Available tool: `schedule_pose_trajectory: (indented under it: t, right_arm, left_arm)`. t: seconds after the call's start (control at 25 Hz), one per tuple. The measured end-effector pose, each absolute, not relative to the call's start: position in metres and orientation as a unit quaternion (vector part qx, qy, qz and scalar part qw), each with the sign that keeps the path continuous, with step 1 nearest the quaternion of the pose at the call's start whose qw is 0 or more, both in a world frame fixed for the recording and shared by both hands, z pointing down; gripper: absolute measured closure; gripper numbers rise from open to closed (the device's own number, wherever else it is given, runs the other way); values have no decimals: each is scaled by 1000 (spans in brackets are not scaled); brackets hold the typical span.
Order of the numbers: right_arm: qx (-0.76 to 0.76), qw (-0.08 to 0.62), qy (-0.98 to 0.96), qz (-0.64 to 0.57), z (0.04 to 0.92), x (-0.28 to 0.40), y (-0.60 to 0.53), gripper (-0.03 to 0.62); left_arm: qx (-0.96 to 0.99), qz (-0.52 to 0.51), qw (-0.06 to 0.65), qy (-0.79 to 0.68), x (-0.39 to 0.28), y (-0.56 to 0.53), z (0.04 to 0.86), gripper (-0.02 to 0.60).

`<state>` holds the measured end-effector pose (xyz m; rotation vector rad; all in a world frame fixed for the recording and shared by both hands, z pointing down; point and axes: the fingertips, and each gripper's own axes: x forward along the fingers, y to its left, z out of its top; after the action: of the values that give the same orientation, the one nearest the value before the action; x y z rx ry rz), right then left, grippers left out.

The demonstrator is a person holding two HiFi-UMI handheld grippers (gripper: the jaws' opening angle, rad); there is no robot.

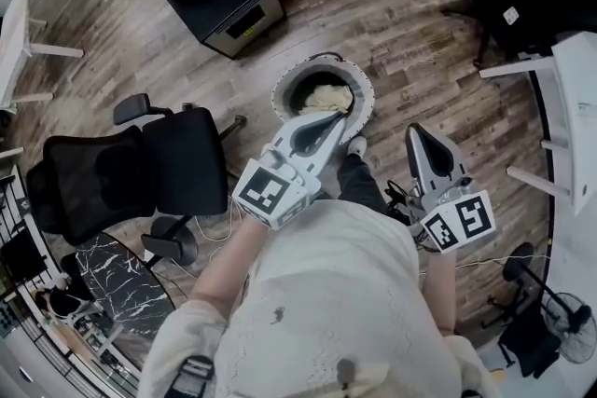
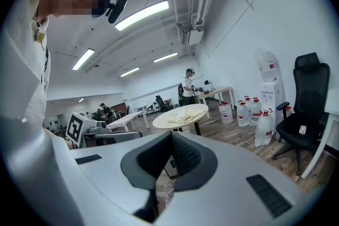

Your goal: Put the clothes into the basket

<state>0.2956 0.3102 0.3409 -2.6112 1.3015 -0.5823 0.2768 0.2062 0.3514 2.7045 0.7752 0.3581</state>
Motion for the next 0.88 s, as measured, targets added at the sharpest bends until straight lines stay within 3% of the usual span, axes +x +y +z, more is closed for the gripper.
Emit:
schedule_pose_trajectory:
  t: [0.48,0.88]
  right_arm:
    - [-888,74,438,-118,270,289,331,586]
    - [-877,72,467,-88,245,277,338,588]
  left_arm:
    - [956,58,112,263,256,215,270,561]
    - [969,40,97,225,239,218,252,561]
